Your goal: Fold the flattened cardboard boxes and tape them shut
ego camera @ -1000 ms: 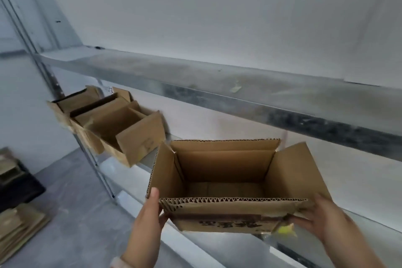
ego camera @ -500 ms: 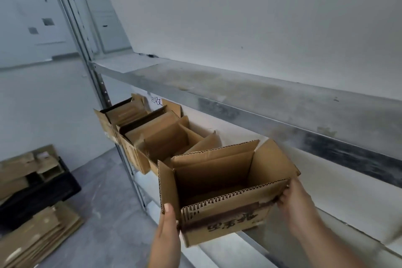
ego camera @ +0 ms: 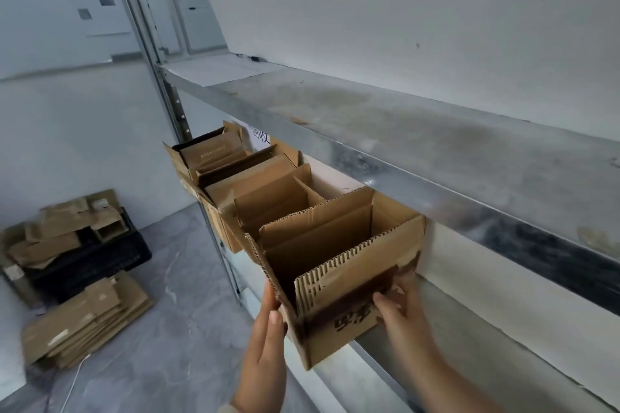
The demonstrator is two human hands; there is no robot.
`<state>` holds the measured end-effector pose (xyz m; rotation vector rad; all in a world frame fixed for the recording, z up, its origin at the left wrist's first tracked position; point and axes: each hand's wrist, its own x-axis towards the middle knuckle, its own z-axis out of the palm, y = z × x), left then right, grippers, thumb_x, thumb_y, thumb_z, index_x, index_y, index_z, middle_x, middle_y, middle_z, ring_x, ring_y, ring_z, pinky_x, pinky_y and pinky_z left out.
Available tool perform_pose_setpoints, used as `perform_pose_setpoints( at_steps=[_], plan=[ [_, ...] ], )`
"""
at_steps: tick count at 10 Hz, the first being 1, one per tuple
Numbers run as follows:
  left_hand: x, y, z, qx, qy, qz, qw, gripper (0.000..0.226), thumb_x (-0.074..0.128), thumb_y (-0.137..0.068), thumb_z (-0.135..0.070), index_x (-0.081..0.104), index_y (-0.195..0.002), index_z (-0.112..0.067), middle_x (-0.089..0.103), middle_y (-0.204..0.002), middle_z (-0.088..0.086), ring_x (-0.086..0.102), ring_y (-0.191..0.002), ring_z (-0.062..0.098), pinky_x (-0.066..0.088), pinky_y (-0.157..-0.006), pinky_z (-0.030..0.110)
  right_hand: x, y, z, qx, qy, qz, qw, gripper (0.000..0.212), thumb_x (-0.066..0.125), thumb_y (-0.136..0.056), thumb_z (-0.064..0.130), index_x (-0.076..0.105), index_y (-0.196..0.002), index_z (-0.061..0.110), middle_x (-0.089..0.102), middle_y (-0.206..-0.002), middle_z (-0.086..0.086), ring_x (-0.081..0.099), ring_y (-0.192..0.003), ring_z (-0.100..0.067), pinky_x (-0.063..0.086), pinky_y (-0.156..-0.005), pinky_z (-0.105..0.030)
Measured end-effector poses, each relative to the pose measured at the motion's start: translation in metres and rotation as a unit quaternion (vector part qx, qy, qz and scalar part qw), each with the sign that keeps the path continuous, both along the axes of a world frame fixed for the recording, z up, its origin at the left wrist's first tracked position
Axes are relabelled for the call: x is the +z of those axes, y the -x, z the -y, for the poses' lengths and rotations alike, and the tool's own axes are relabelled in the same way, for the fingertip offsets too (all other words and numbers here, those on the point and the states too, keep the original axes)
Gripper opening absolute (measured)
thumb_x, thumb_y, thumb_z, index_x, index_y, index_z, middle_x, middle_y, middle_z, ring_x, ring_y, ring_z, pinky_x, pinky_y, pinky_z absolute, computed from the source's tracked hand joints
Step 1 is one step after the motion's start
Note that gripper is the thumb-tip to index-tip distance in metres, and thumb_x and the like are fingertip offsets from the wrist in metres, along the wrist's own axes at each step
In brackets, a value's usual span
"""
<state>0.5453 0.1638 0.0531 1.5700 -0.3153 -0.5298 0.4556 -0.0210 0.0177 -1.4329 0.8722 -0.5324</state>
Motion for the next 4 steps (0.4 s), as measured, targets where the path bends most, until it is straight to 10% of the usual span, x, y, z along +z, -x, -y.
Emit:
perform_pose_setpoints(
  at_steps=[2, 4],
  plan=[
    [-0.005, -0.001, -0.003, -0.078, -0.136, 0.117, 0.981, 0.061, 0.030, -0.078, -0.082, 0.008, -0.133, -0.068, 0.003, -0.147, -0.038, 0.013, -0.140, 0.001, 0.014, -0.118, 0.042, 0.000, -0.021, 0.005, 0.166, 0.083, -0.106, 0.977, 0.101, 0.069, -0.086, 0.049, -0.006, -0.154, 0.045, 0.018, -0.162, 0.003, 0.023, -0.147, -0.024, 0.024, -0.119, -0.052],
    [-0.004, -0.008, -0.011, -0.114, -0.172, 0.176, 0.962, 0.071, 0.035, -0.068, -0.084, 0.003, -0.130, -0.071, -0.003, -0.144, -0.042, 0.014, -0.146, 0.009, 0.027, -0.114, 0.040, 0.015, 0.000, -0.001, 0.159, 0.136, -0.128, 0.969, 0.094, 0.064, -0.080, 0.065, 0.000, -0.149, 0.058, 0.023, -0.161, 0.009, 0.024, -0.147, -0.020, 0.027, -0.118, -0.050]
  ],
)
